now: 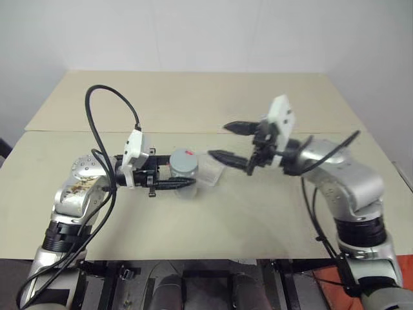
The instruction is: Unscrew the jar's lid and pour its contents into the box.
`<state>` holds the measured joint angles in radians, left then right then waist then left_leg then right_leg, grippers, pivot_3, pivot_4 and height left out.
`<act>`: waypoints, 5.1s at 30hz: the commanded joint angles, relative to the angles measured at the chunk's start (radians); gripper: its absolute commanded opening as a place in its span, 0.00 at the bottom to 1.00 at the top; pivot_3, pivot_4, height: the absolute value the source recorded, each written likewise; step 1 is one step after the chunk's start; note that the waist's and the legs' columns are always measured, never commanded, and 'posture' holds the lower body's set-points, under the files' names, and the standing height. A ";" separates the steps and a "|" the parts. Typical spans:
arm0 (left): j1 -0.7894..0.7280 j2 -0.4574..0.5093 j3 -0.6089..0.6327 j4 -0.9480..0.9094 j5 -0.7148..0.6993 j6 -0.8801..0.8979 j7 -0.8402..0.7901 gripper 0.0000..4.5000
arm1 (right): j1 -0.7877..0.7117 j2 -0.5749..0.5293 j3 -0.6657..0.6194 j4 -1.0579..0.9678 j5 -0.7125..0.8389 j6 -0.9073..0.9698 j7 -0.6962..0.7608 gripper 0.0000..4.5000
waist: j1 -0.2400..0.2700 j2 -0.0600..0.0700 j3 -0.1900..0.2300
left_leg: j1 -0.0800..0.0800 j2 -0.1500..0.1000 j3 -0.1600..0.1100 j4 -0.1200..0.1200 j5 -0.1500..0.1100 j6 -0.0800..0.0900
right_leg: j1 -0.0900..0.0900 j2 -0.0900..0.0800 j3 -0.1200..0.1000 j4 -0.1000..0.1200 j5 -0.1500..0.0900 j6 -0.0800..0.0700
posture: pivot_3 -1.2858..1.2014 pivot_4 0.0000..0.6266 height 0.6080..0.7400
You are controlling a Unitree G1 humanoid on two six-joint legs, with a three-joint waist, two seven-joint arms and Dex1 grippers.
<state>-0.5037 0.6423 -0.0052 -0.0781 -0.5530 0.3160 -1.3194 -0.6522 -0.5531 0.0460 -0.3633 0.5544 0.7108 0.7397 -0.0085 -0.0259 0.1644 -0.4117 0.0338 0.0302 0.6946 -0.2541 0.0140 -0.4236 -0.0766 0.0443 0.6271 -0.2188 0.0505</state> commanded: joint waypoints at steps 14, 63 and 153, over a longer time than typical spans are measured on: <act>-0.083 -0.092 -0.031 0.058 0.068 -0.047 0.100 0.45 | -0.045 0.047 0.027 -0.115 0.066 -0.027 0.046 0.99 | -0.004 0.000 0.000 | 0.000 0.000 0.000 0.000 0.000 0.000 | 0.000 0.000 0.000 0.000 0.000 0.000 | 0.52 0.24 1.00; -0.072 -0.106 -0.005 0.054 0.027 -0.034 0.108 0.45 | -0.097 0.110 0.089 -0.016 -0.025 -0.107 0.095 0.99 | -0.006 0.000 0.000 | 0.000 0.000 0.000 0.000 0.000 0.000 | 0.000 0.000 0.000 0.001 0.000 0.000 | 0.52 0.24 1.00; -0.061 -0.080 -0.003 0.057 0.050 -0.063 0.089 0.45 | -0.214 0.141 0.140 0.037 -0.020 0.121 0.002 0.61 | -0.005 0.000 0.000 | -0.001 0.000 0.000 0.000 0.000 0.000 | -0.001 0.000 0.000 0.001 0.000 0.000 | 0.52 0.24 1.00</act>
<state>-0.5617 0.5575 -0.0164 0.0092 -0.4949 0.2644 -1.2262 -0.8441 -0.4129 0.2089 -0.3136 0.5436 0.8533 0.7543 -0.0134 -0.0259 0.1644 -0.4122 0.0338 0.0299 0.6947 -0.2541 0.0139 -0.4241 -0.0765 0.0441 0.6281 -0.2187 0.0505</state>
